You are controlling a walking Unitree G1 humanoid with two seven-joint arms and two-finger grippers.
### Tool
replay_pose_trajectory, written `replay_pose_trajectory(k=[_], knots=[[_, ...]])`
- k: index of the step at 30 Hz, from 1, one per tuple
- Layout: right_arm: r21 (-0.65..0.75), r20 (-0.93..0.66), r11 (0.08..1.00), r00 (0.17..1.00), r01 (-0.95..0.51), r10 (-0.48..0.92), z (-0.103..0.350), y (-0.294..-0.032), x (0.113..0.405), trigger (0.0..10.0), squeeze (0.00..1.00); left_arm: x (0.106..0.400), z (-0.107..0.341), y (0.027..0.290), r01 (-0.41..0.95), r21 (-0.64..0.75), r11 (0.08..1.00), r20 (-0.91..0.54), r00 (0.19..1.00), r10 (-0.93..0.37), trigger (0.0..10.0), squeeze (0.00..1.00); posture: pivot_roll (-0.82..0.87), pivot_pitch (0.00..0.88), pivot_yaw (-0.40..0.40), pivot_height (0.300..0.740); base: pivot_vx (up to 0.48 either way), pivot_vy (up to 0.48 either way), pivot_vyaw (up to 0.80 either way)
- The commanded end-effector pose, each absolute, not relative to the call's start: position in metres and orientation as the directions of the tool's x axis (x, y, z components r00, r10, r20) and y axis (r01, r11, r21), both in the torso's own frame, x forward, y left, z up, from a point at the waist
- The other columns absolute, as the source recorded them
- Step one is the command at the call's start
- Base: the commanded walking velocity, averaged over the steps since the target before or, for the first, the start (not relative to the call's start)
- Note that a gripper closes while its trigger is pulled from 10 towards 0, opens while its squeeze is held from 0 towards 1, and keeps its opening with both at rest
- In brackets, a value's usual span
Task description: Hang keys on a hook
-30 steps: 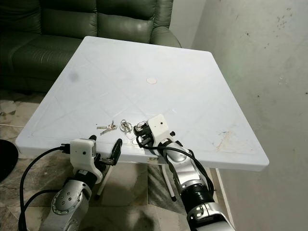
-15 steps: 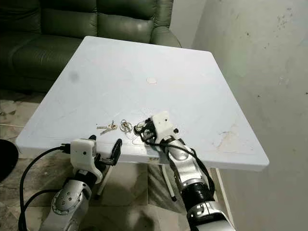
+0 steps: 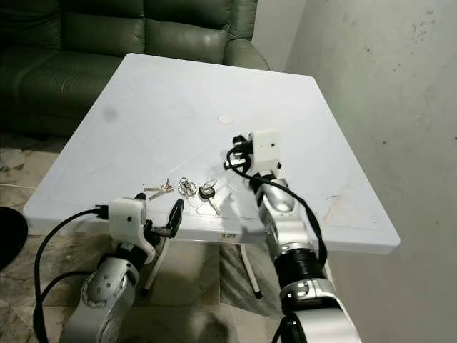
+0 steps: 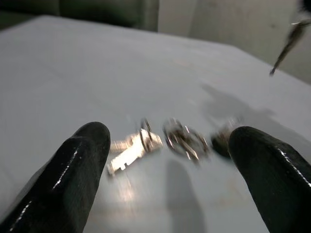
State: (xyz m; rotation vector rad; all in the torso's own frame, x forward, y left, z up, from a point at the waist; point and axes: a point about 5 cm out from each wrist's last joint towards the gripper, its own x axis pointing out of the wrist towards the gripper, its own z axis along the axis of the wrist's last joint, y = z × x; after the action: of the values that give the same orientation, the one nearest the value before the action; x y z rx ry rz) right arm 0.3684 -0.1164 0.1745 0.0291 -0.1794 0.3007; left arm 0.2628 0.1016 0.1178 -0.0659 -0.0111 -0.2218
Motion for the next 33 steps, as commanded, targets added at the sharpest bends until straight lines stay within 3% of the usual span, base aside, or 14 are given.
replay_pose_trajectory(k=[1, 4, 5, 6, 7, 8, 9, 14, 21, 27, 33], knots=[[0.000, 0.247, 0.968, 0.938, -0.252, 0.244, 0.193, -0.129, 0.370, 0.0, 0.00, 0.271, 0.124, 0.102, 0.207, -0.096, 0.974, 0.046, 0.978, -0.203, 10.0, 0.00, 0.13, 0.008, -0.115, 0.715, 0.000, 0.000, 0.00], [0.000, 0.276, 0.975, 0.937, -0.221, 0.213, 0.197, -0.137, 0.367, 0.4, 0.00, 0.280, 0.132, 0.107, 0.197, -0.118, 0.973, 0.072, 0.979, -0.190, 10.0, 0.00, 0.12, 0.000, -0.109, 0.715, 0.000, 0.000, 0.00], [-0.001, 0.297, 0.977, 0.933, -0.214, 0.204, 0.199, -0.141, 0.363, 2.1, 0.00, 0.288, 0.138, 0.112, 0.183, -0.143, 0.973, 0.092, 0.981, -0.171, 10.0, 0.00, 0.11, 0.000, -0.102, 0.715, 0.000, 0.000, 0.00], [0.010, 0.301, 0.979, 0.934, -0.205, 0.192, 0.200, -0.144, 0.361, 2.4, 0.00, 0.292, 0.141, 0.114, 0.177, -0.150, 0.973, 0.104, 0.981, -0.163, 10.0, 0.00, 0.10, 0.000, -0.097, 0.715, 0.000, 0.000, 0.00], [0.025, 0.309, 0.980, 0.934, -0.195, 0.178, 0.199, -0.147, 0.358, 3.6, 0.00, 0.298, 0.146, 0.118, 0.170, -0.154, 0.973, 0.123, 0.981, -0.152, 10.0, 0.00, 0.09, 0.000, -0.094, 0.715, 0.000, 0.000, 0.00], [0.030, 0.314, 0.981, 0.934, -0.190, 0.171, 0.199, -0.148, 0.355, 5.5, 0.00, 0.302, 0.150, 0.121, 0.167, -0.159, 0.973, 0.140, 0.979, -0.145, 10.0, 0.00, 0.09, 0.000, -0.090, 0.715, 0.000, 0.000, 0.00], [0.048, 0.308, 0.981, 0.937, -0.188, 0.165, 0.196, -0.150, 0.351, 10.0, 0.00, 0.310, 0.155, 0.125, 0.165, -0.175, 0.971, 0.155, 0.978, -0.139, 10.0, 0.00, 0.08, 0.000, -0.085, 0.715, 0.000, 0.000, 0.00], [0.085, 0.323, 0.978, 0.933, -0.193, 0.156, 0.191, -0.150, 0.339, 10.0, 0.00, 0.329, 0.163, 0.130, 0.211, -0.266, 0.941, 0.161, 0.972, -0.172, 10.0, 0.00, 0.05, 0.000, -0.070, 0.715, 0.000, 0.000, 0.00], [0.064, 0.341, 0.978, 0.925, -0.200, 0.167, 0.195, -0.157, 0.335, 10.0, 0.00, 0.346, 0.175, 0.134, 0.250, -0.239, 0.938, 0.184, 0.961, -0.209, 10.0, 0.00, 0.03, 0.000, -0.049, 0.715, 0.000, 0.000, 0.00], [0.066, 0.374, 0.984, 0.918, -0.168, 0.132, 0.200, -0.165, 0.325, 10.0, 0.00, 0.336, 0.172, 0.137, 0.245, -0.264, 0.933, 0.202, 0.960, -0.195, 10.0, 0.00, 0.02, 0.000, -0.042, 0.715, 0.000, 0.000, 0.00], [0.062, 0.347, 0.993, 0.935, -0.097, 0.070, 0.184, -0.171, 0.300, 10.0, 0.00, 0.309, 0.162, 0.136, 0.252, -0.281, 0.926, 0.209, 0.958, -0.197, 10.0, 0.00, 0.02, 0.000, -0.038, 0.715, 0.000, 0.000, 0.00]])
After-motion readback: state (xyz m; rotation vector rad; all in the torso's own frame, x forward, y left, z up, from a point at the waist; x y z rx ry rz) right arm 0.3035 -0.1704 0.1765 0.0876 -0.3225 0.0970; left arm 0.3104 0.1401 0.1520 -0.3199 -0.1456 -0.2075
